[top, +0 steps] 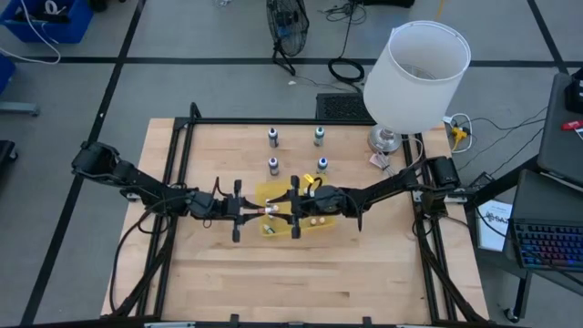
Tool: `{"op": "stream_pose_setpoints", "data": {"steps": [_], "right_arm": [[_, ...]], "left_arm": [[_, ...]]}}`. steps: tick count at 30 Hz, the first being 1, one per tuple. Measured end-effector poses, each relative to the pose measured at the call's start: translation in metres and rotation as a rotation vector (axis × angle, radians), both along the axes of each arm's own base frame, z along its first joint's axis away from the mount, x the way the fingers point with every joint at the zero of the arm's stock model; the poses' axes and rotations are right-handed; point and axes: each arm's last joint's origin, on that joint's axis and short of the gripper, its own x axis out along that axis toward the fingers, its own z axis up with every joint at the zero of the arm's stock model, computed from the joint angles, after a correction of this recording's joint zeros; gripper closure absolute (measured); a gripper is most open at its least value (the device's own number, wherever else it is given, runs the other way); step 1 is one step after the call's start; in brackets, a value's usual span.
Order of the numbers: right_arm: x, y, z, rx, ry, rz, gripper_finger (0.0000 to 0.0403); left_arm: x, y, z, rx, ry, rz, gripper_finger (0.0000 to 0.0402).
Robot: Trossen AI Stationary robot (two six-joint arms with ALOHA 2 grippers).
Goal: Pick & Place food coloring
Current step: Put the small yellow food coloring bottle into the yellow container
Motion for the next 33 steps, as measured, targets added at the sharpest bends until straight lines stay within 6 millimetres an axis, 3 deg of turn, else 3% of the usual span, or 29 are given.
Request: {"op": "stream_pose_setpoints", "data": {"steps": [8, 21, 33], "right_arm": [[0.004, 0.004, -0.013, 0.009, 0.013, 0.029, 0.0259], [0.009, 0.005, -0.011, 0.008, -0.003, 0.024, 0.0261], [0.008, 0.004, -0.014, -0.017, 0.031, 0.007, 0.0342]], "left_arm": [[0.0, 0.0, 0.0, -0.001, 0.0, 0.0, 0.0351], [0.0, 0.0, -0.002, -0.014, 0.02, -0.001, 0.0351], [0.0, 0.0, -0.003, -0.02, 0.026, -0.002, 0.0351]]}}
